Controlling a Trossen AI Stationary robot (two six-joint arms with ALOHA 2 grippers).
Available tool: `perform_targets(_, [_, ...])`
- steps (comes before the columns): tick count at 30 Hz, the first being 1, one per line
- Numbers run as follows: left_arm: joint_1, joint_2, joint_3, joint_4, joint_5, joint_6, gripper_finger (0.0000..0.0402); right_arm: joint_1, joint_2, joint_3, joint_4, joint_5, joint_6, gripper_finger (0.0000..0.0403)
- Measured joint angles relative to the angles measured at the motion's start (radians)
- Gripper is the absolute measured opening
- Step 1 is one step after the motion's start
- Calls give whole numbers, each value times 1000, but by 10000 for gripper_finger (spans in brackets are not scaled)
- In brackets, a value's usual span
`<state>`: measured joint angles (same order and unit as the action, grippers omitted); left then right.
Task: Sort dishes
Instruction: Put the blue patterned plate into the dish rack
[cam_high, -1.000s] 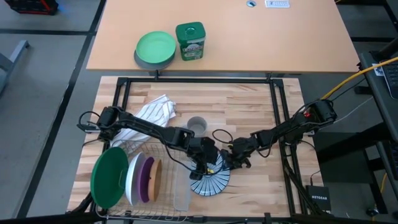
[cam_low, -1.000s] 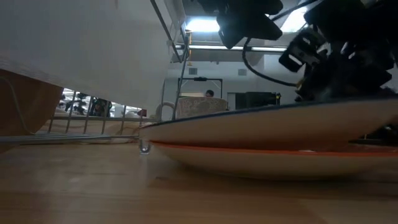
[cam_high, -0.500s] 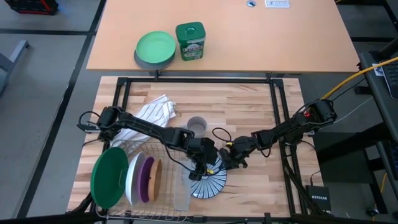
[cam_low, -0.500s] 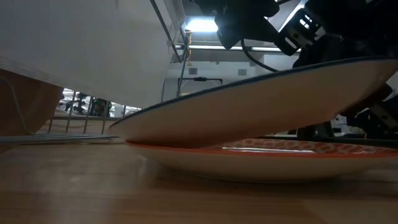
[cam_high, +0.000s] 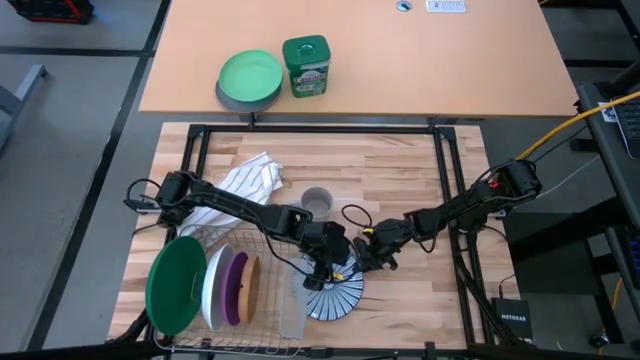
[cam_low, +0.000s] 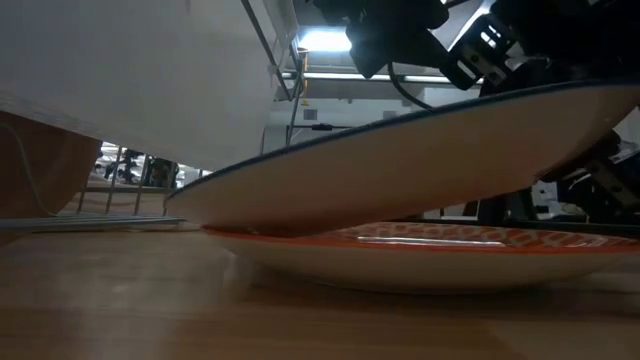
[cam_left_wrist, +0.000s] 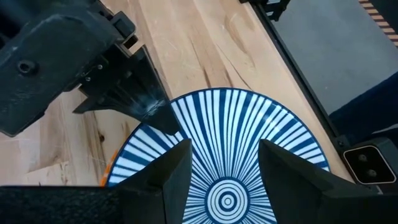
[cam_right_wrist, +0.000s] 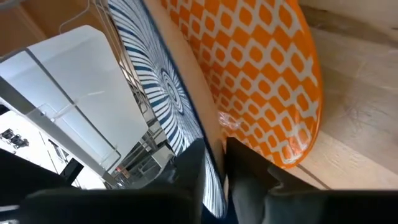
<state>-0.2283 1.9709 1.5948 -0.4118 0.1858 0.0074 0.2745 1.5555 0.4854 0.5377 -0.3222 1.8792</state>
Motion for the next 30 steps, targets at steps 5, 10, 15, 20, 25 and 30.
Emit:
perform_targets(5, [0,0,0,0,-11,0,172,1,0,0,-2,30,0,35])
perform_targets(10, [0,0,0,0,-19,0,172,2,0,0,-11,42,-6,17])
perform_targets(15, [0,0,0,1,-19,0,172,1,0,0,-18,66,-5,16])
perform_targets(20, [0,0,0,2,-19,-17,172,0,0,0,-17,50,-5,14])
perform_targets(25, [0,0,0,4,-19,-35,172,0,0,0,-18,24,-4,14])
perform_targets(30, [-1,0,0,4,-19,-37,172,0,0,0,-19,-8,-2,13])
